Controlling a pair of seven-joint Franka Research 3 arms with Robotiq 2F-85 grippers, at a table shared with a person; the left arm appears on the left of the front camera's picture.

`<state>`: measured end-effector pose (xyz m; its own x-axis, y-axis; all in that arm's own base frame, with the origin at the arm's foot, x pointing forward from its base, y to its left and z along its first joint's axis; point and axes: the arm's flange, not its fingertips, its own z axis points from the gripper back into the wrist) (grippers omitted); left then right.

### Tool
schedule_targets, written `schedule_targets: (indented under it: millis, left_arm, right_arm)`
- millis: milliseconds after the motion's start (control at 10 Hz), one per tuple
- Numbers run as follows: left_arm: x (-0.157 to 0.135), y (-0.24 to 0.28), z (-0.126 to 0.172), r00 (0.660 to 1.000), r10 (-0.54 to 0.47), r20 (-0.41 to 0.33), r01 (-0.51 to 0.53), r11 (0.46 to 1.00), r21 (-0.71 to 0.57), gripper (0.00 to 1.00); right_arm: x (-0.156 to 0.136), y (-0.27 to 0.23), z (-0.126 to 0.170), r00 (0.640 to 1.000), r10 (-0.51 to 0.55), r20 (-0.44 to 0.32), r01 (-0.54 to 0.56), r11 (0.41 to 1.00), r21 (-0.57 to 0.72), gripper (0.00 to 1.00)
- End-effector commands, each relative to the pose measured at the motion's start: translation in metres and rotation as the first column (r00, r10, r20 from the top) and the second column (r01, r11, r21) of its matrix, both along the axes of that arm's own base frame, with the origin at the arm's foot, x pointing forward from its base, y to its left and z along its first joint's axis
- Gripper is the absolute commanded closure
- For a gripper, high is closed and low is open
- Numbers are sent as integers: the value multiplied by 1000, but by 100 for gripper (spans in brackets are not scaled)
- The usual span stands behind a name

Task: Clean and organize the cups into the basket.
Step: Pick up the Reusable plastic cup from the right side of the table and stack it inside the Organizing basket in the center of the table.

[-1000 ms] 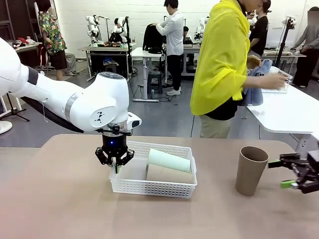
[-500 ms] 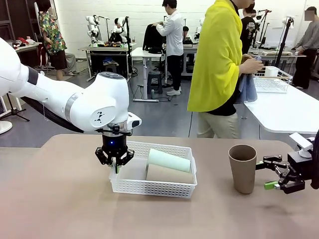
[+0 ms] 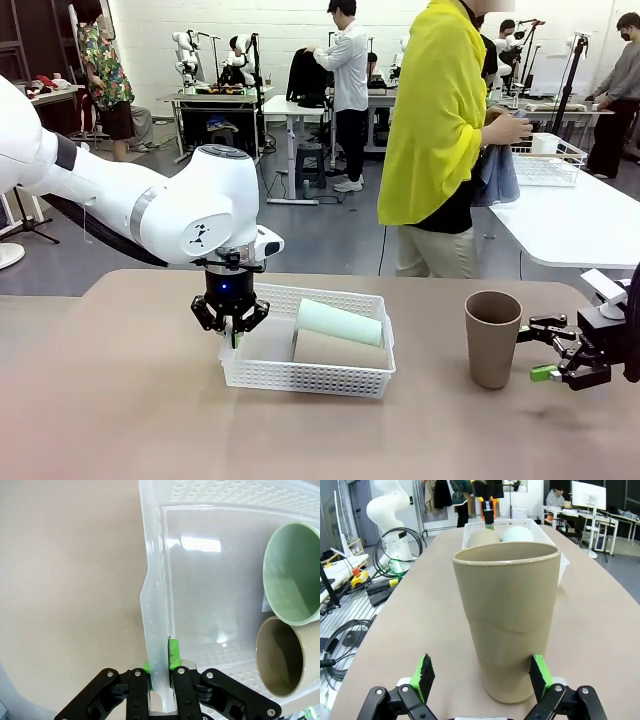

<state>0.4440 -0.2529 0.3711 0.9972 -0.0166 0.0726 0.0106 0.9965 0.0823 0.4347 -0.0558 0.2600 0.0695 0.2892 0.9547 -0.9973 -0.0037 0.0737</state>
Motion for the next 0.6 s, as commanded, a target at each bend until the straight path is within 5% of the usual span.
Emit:
schedule_targets:
  millis: [0,500]
  left_arm:
    - [-1,0,1,1000,-2,3,2,1000,2,100]
    - [-1,0,1,1000,-2,3,2,1000,2,100]
  right_arm:
    - [13,5,-7,998,-68,-19,68,998,7,0]
    - [34,19,-14,997,-80,-22,81,995,51,0]
